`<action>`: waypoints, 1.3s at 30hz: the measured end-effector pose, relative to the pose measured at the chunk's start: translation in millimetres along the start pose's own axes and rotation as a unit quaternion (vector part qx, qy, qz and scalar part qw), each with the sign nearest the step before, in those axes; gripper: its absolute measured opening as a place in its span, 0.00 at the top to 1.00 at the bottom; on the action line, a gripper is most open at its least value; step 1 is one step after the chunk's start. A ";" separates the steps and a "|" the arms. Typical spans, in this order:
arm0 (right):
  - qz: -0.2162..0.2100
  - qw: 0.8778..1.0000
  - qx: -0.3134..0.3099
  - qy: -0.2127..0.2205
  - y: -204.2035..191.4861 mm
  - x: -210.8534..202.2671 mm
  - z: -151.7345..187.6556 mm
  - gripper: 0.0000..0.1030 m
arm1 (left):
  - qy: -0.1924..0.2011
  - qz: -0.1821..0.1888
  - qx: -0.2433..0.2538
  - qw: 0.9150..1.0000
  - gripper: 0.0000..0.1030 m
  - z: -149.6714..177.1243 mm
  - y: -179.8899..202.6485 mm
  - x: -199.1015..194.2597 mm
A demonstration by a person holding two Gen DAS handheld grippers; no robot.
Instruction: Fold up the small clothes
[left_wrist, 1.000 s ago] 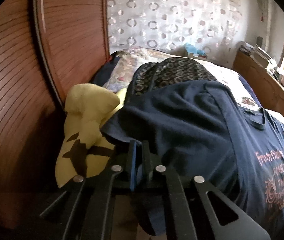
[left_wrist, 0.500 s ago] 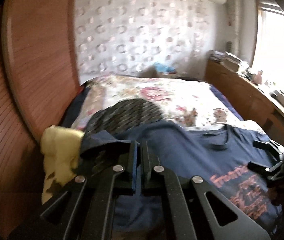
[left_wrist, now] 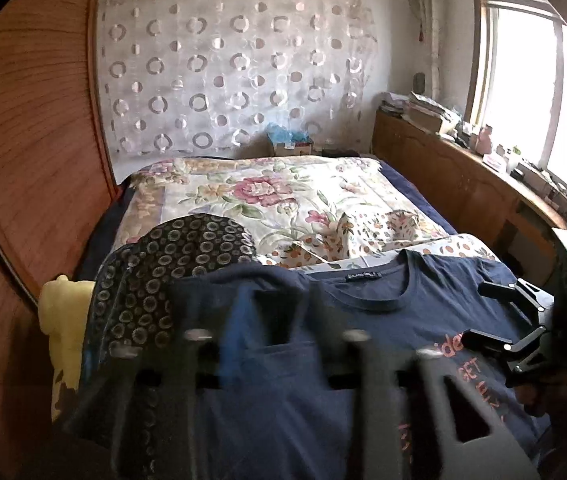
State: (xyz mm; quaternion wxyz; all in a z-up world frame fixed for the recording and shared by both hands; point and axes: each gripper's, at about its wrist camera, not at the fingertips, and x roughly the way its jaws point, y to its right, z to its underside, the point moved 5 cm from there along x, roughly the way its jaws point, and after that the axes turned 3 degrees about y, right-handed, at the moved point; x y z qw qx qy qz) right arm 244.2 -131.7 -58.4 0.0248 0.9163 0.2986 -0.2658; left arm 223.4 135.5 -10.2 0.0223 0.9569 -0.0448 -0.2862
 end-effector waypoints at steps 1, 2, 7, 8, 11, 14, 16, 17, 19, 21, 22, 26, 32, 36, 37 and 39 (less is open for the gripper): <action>-0.003 1.000 -0.002 -0.002 -4.7 2.7 0.3 0.00 | 0.002 -0.002 -0.006 1.000 0.57 1.9 -3.3 -4.0; -0.007 1.000 -0.004 -0.003 -7.6 5.0 -1.1 0.00 | 0.002 -0.005 -0.010 1.000 0.53 4.3 -6.3 -7.1; -0.054 0.998 -0.020 -0.015 -36.5 29.1 -10.6 0.05 | 0.002 -0.027 -0.026 0.999 0.26 16.3 -22.8 -18.2; -0.063 0.998 -0.024 -0.018 -43.3 36.2 -13.0 0.06 | 0.001 -0.030 -0.029 0.999 0.25 19.1 -26.7 -20.1; -0.090 0.995 -0.029 -0.027 -62.9 61.7 -21.2 0.18 | 0.001 -0.048 -0.040 0.998 0.25 30.7 -40.2 -27.6; -0.108 0.993 -0.026 -0.046 -81.9 90.0 -26.9 0.27 | 0.003 -0.062 -0.050 0.997 0.25 41.9 -52.4 -34.9; -0.118 0.991 -0.036 -0.053 -102.5 105.9 -28.1 0.27 | 0.001 -0.067 -0.059 0.996 0.25 50.5 -57.9 -36.9; -0.118 0.991 -0.041 -0.055 -105.7 111.2 -30.4 0.27 | -0.002 -0.070 -0.061 0.996 0.25 56.4 -60.1 -36.7; -0.116 0.990 -0.049 -0.059 -115.3 124.5 -31.8 0.27 | -0.010 -0.073 -0.063 0.995 0.25 63.6 -62.4 -34.0; -0.125 0.989 -0.046 -0.064 -117.8 136.6 -37.5 0.27 | -0.016 -0.076 -0.064 0.995 0.25 67.2 -62.9 -30.0; -0.130 0.988 -0.046 -0.066 -119.1 140.3 -38.2 0.27 | -0.018 -0.075 -0.065 0.995 0.25 68.5 -63.2 -29.5; -0.155 0.983 -0.053 -0.085 -118.3 161.5 -41.5 0.32 | -0.022 -0.068 -0.069 0.995 0.25 72.3 -64.4 -26.7; -0.139 0.984 -0.065 -0.093 -97.8 159.4 -40.7 0.32 | -0.030 -0.032 -0.061 0.997 0.31 67.2 -50.8 -7.5; -0.118 0.987 -0.064 -0.093 -83.1 147.4 -37.1 0.32 | -0.059 -0.006 -0.057 0.997 0.54 67.5 -41.7 21.7; -0.111 0.988 -0.063 -0.092 -77.6 144.5 -35.0 0.32 | -0.066 -0.006 -0.053 0.996 0.61 67.7 -40.0 27.8; -0.100 0.989 -0.058 -0.092 -70.9 135.6 -32.7 0.32 | -0.071 -0.007 -0.044 0.996 0.67 67.1 -35.6 34.6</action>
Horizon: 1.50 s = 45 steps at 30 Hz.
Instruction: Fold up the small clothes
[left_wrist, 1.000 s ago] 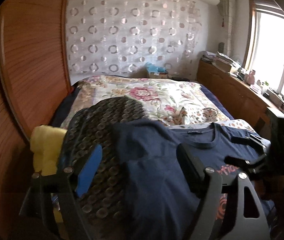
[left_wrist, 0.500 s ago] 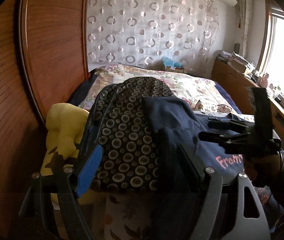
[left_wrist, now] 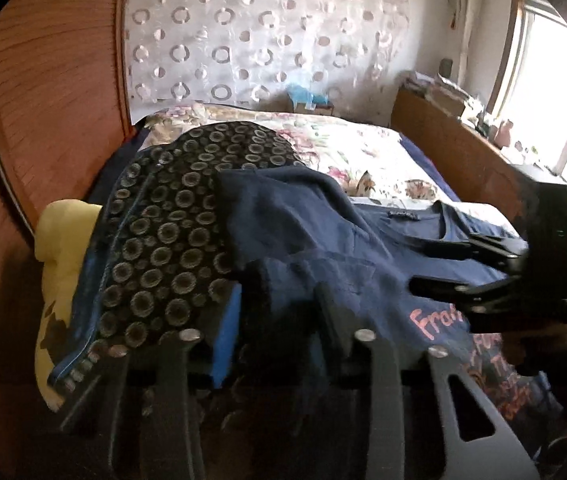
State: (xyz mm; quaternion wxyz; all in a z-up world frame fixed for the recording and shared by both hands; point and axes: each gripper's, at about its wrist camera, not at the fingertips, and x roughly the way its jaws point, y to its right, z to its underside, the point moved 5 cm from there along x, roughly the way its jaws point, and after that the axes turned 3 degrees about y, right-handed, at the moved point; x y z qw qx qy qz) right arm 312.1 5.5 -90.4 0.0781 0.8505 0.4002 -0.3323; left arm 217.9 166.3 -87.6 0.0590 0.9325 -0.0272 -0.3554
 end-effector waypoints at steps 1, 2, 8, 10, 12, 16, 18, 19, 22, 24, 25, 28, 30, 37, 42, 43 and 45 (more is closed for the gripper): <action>0.004 1.000 0.005 0.001 2.6 -8.1 4.3 0.32 | -0.002 0.002 0.005 1.000 0.72 -0.7 3.1 2.5; 0.008 1.000 0.009 0.002 5.0 -16.2 8.3 0.32 | -0.004 0.001 0.008 1.000 0.79 -1.2 4.7 4.0; 0.024 0.999 0.032 0.012 13.8 -40.7 20.9 0.32 | 0.015 -0.003 0.032 0.999 0.94 -4.6 18.8 -11.6; 0.026 0.999 0.039 0.015 13.8 -52.8 27.2 0.32 | 0.021 -0.003 0.043 0.999 0.94 -3.1 27.7 -21.6; 0.029 0.999 0.042 0.015 14.0 -54.6 30.2 0.32 | 0.021 0.011 0.050 0.998 0.94 -1.8 34.9 -27.2; 0.042 0.998 0.043 0.014 9.9 -60.1 36.1 0.32 | 0.010 0.008 0.072 0.997 0.94 11.6 49.3 -33.9; 0.045 0.998 0.045 0.014 10.1 -64.1 37.3 0.32 | 0.003 0.018 0.073 0.997 0.93 17.4 53.6 -35.9; 0.048 0.998 0.045 0.014 10.0 -66.5 38.6 0.32 | 0.000 0.021 0.073 0.997 0.92 20.5 56.2 -37.0; 0.055 0.997 0.048 0.018 9.5 -80.1 44.6 0.32 | -0.001 0.029 0.067 0.997 0.88 26.4 61.6 -40.5; 0.059 0.997 0.051 0.021 9.8 -87.6 48.3 0.32 | 0.003 0.025 0.067 0.997 0.82 28.5 64.7 -43.0; 0.062 0.996 0.053 0.022 9.8 -91.8 50.3 0.32 | 0.006 0.023 0.067 0.997 0.79 29.1 66.4 -44.3; 0.075 0.995 0.055 0.028 9.4 -105.4 56.5 0.32 | 0.014 0.027 0.067 0.997 0.69 30.5 74.5 -48.1; 0.084 0.994 0.057 0.031 10.0 -115.1 60.7 0.32 | 0.019 0.032 0.068 0.997 0.65 30.2 79.8 -49.5; 0.127 0.988 0.070 0.049 13.1 -156.7 82.7 0.32 | 0.023 0.044 0.079 0.996 0.48 28.8 101.6 -37.2; 0.174 0.980 0.080 0.051 21.7 -186.4 104.0 0.32 | 0.010 0.054 0.084 0.995 0.47 31.0 121.3 -14.6; 0.187 0.977 0.086 0.050 26.7 -193.4 111.2 0.32 | 0.004 0.055 0.086 0.995 0.47 32.4 125.6 -8.8; 0.204 0.973 0.097 0.047 32.8 -204.5 121.2 0.32 | -0.005 0.057 0.092 0.994 0.47 35.3 132.6 -0.4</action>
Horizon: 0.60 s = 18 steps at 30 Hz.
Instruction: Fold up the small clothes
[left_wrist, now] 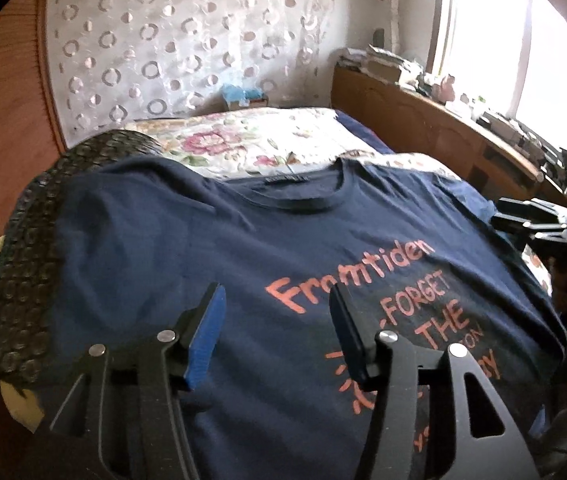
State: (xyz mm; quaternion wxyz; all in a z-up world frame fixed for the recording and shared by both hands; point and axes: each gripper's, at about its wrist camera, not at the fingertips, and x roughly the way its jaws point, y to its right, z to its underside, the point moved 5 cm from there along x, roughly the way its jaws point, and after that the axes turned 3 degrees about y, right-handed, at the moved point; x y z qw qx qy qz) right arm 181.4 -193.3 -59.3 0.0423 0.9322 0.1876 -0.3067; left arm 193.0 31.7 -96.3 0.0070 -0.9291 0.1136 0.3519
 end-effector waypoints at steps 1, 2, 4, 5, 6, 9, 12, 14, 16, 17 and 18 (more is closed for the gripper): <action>0.010 1.000 0.008 -0.003 9.0 -3.3 5.1 0.32 | -0.005 0.001 0.003 1.000 0.46 0.8 3.3 5.4; 0.019 1.000 0.017 -0.005 16.5 -5.2 7.3 0.32 | -0.010 0.001 0.007 1.000 0.46 1.9 6.6 10.7; 0.038 0.999 0.034 -0.010 34.1 -10.9 17.5 0.32 | -0.022 0.001 0.011 1.000 0.46 3.6 12.5 22.3; 0.046 0.998 0.042 -0.013 41.5 -11.7 18.8 0.32 | -0.027 0.002 0.012 1.000 0.46 4.3 14.7 27.3; 0.053 0.997 0.049 -0.015 45.8 -11.7 19.2 0.32 | -0.032 0.002 0.012 0.999 0.46 5.0 16.8 32.2; 0.074 0.995 0.068 -0.020 58.3 -14.3 24.0 0.32 | -0.046 0.001 0.016 0.999 0.46 7.9 22.1 45.3; 0.088 0.993 0.079 -0.028 63.1 -17.8 29.3 0.32 | -0.058 -0.002 0.020 0.998 0.46 9.9 25.6 57.7; 0.092 0.991 0.085 -0.038 60.9 -16.9 31.3 0.32 | -0.065 -0.002 0.022 0.998 0.46 11.3 27.5 63.5; 0.085 0.990 0.102 -0.047 56.2 -15.1 29.6 0.32 | -0.071 -0.002 0.024 0.997 0.46 12.6 29.4 68.4; 0.082 0.990 0.104 -0.046 54.5 -19.3 29.0 0.32 | -0.070 -0.005 0.027 0.997 0.46 12.7 30.1 69.0; 0.084 0.990 0.104 -0.051 50.7 -19.3 27.9 0.32 | -0.070 -0.008 0.031 0.997 0.46 12.0 31.4 69.8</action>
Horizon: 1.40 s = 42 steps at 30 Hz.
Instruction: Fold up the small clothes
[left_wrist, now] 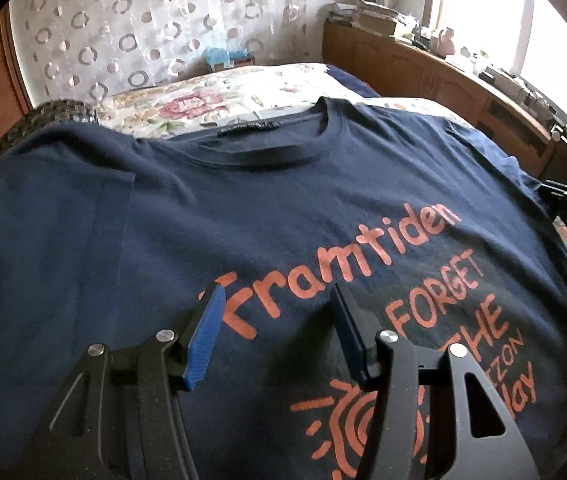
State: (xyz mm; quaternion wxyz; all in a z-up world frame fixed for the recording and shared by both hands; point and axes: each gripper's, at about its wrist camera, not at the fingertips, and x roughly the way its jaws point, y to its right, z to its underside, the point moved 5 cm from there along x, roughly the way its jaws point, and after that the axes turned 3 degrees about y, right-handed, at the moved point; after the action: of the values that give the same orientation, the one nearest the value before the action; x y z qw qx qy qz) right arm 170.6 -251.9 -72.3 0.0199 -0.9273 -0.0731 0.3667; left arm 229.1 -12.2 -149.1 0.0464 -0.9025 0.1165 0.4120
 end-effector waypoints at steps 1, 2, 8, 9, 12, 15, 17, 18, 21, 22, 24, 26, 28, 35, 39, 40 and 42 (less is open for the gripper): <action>0.002 1.000 -0.001 -0.005 4.7 0.9 -1.8 0.32 | -0.001 -0.001 0.003 1.000 0.45 -0.7 1.4 1.0; 0.001 1.000 0.000 -0.010 5.7 2.2 -4.0 0.32 | -0.001 -0.001 0.003 1.000 0.44 -1.2 1.6 1.1; -0.012 0.999 0.007 -0.032 17.6 10.6 -9.5 0.32 | -0.004 0.008 0.009 1.000 0.26 -2.1 5.9 4.5; -0.012 0.999 0.007 -0.034 18.2 14.5 -13.1 0.32 | -0.006 0.008 0.014 1.000 0.24 -2.2 7.8 5.3; -0.009 0.999 0.001 -0.033 33.5 17.5 -17.0 0.34 | -0.008 0.009 0.012 1.000 0.21 -2.7 7.5 6.3; 0.000 1.000 -0.008 -0.025 33.4 17.4 -16.3 0.41 | -0.009 0.010 0.016 1.000 0.19 -2.3 8.8 6.9; 0.010 1.000 -0.015 -0.021 32.6 21.8 -13.1 0.43 | -0.009 0.010 0.016 1.000 0.18 -2.1 8.8 6.7; 0.016 1.000 -0.018 -0.019 31.6 21.1 -12.7 0.47 | -0.009 0.011 0.016 1.000 0.18 -2.2 9.4 7.1; 0.033 0.999 -0.038 -0.014 27.5 21.8 -11.6 0.72 | -0.009 0.010 0.016 1.000 0.18 -2.3 9.0 7.0; 0.032 0.998 -0.044 -0.015 24.7 23.2 -11.4 0.76 | -0.009 0.010 0.016 1.000 0.18 -2.2 9.1 6.9; 0.034 0.998 -0.055 -0.015 21.0 26.1 -11.9 0.84 | -0.009 0.010 0.016 1.000 0.18 -2.3 9.3 6.9; 0.035 0.998 -0.057 -0.011 19.2 26.4 -14.8 0.88 | -0.009 0.010 0.016 1.000 0.18 -2.4 9.2 6.9; 0.029 0.998 -0.057 -0.001 16.2 24.2 -18.8 0.90 | -0.006 0.013 0.012 1.000 0.18 -2.8 8.1 5.8; -0.005 0.994 -0.097 0.041 -23.7 8.5 -36.9 0.90 | 0.064 -0.004 -0.002 0.998 0.18 -16.3 -2.4 -15.4; -0.035 0.992 -0.119 0.038 -57.2 13.5 -34.6 0.90 | 0.096 -0.009 0.006 0.995 0.18 -21.9 -3.2 -25.9; -0.044 0.991 -0.121 0.036 -63.4 16.0 -32.5 0.90 | 0.102 -0.006 0.006 0.995 0.18 -22.8 -3.2 -28.9; -0.061 0.990 -0.122 0.026 -75.9 23.0 -26.5 0.90 | 0.111 -0.001 0.005 0.994 0.18 -23.3 -2.3 -33.0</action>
State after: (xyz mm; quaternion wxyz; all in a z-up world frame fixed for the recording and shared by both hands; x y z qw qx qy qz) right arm 196.1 -172.9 -61.7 -0.0689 -0.9256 -0.1734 0.3293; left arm 225.8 -8.5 -108.9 0.0382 -0.9424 0.1225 0.3088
